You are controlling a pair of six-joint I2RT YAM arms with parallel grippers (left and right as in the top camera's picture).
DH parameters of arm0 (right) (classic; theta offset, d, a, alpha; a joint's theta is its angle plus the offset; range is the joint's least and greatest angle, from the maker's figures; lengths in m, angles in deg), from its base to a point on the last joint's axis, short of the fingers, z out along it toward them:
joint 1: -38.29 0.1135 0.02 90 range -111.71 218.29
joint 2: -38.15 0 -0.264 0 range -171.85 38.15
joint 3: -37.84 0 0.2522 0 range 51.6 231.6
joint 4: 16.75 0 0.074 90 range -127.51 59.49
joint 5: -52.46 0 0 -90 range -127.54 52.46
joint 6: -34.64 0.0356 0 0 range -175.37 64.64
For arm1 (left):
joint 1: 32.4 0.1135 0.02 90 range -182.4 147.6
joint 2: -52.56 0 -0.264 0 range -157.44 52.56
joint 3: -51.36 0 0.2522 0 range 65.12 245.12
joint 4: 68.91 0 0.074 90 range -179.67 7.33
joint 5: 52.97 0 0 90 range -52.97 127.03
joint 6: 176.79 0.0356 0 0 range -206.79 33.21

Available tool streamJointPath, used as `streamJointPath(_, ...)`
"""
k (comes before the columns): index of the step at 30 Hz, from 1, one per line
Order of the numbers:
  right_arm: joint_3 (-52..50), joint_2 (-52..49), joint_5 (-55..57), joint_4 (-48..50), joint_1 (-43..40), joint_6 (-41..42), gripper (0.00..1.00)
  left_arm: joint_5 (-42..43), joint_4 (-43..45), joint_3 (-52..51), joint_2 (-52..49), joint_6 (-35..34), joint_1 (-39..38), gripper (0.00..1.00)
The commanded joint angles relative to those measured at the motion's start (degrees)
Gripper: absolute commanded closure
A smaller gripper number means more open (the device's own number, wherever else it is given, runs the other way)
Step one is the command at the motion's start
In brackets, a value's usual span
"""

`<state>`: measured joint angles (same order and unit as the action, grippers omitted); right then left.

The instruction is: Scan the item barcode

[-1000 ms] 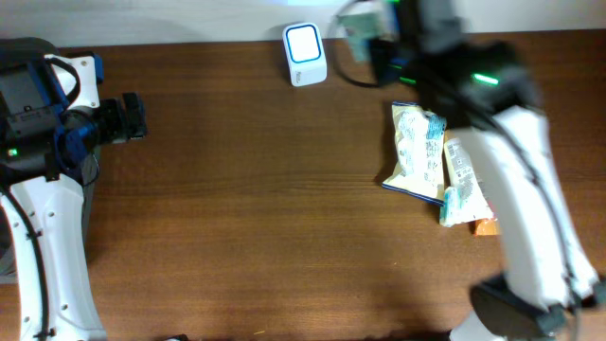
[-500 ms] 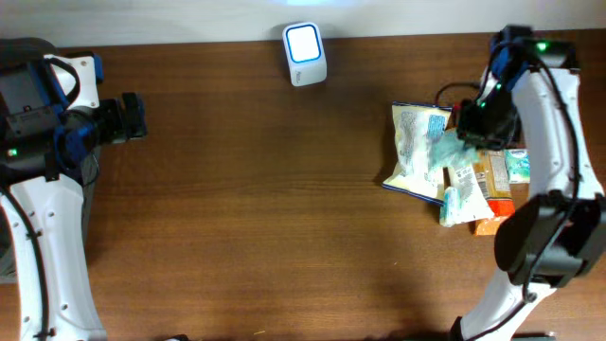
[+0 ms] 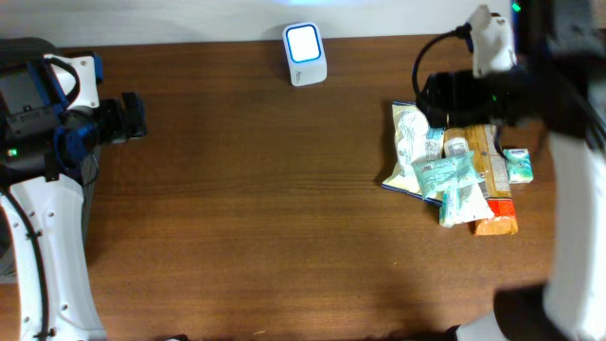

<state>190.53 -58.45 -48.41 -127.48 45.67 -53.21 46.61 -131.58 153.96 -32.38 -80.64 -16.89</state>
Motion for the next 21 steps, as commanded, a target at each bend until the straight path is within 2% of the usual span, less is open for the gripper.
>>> streamJointPath(1, 1.29, 9.25, -2.21, -0.35, 3.82, 0.44, 0.01, -0.02, 0.00, 0.83, 0.74, -0.55, 0.15, 0.01)
streamJointPath(5, 1.27, 15.61, -2.29, -0.35, 5.46, 0.17, 0.01, -0.02, -0.02, 0.83, 0.74, -0.55, 0.15, 0.01)
streamJointPath(13, -0.87, 25.51, 18.95, -0.17, 5.35, -0.44, 0.01, -0.02, -0.02, 0.83, 0.74, -0.55, 0.15, 0.01)
streamJointPath(16, -15.39, 32.87, 23.37, 9.27, 3.58, -0.61, 0.01, -0.02, 0.00, 0.83, 0.74, -0.55, 0.15, 0.01)
streamJointPath(18, -32.72, 40.85, 23.19, 24.02, 0.07, -3.58, 0.01, -0.02, 0.00, 0.83, 0.74, -0.55, 0.15, 0.01)
streamJointPath(21, -60.63, 54.42, 22.53, 47.10, -2.19, -3.85, 0.01, -0.02, 0.00, 0.83, 0.74, -0.55, 0.15, 0.01)
